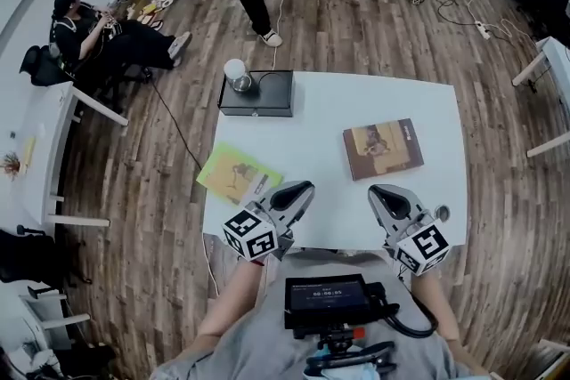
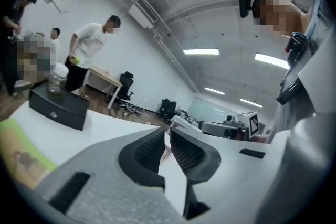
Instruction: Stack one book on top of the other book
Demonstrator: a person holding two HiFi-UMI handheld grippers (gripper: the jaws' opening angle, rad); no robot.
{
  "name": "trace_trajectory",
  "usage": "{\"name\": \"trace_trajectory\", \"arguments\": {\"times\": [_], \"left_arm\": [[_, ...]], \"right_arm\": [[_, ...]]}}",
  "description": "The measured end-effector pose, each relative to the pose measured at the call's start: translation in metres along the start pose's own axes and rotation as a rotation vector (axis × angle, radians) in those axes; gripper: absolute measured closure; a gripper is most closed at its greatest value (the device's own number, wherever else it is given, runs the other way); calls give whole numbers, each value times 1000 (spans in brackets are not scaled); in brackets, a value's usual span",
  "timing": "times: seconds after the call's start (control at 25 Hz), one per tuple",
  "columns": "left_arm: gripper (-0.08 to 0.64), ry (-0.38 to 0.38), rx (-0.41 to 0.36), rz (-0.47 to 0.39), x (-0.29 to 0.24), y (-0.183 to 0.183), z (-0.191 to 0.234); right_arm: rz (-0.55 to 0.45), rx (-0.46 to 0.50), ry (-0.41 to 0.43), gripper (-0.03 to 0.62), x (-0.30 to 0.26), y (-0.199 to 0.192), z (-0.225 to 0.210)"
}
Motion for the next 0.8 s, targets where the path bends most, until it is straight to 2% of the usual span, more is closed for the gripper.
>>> {"name": "trace_trajectory", "arguments": {"times": [0.12,0.16,0.2,0.24,0.36,0.44,0.56,0.68,0.8], "left_arm": [[531,219,56,11,51,-9,56],[480,298,90,21,69,-15,74],[391,377,129,36,87,-23,91],[353,454,169,54,105,-32,107],[311,668,294,92,153,-62,147],[275,781,379,90,176,-79,164],[255,894,493,99,194,-107,177],[255,944,593,139,193,-134,184],[255,982,635,187,188,-149,186]], "right_arm": [[16,2,4,563,-12,-4,-2],[20,3,8,563,-16,-5,-2],[24,6,13,563,-20,-6,0],[28,10,18,563,-23,-6,1],[35,27,29,563,-33,-4,6],[35,33,35,563,-37,-1,9],[36,37,40,563,-40,0,11],[39,45,41,563,-40,1,10],[36,53,37,563,-39,5,9]]}}
Point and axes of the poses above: the fingertips, and each gripper's own axes: x backward along the fingers, z to its left, y out of its top, the point moved 4 cm from there along x, backward along the fingers, and after that the axes turned 2 degrees about -x, right-handed, at the moved point
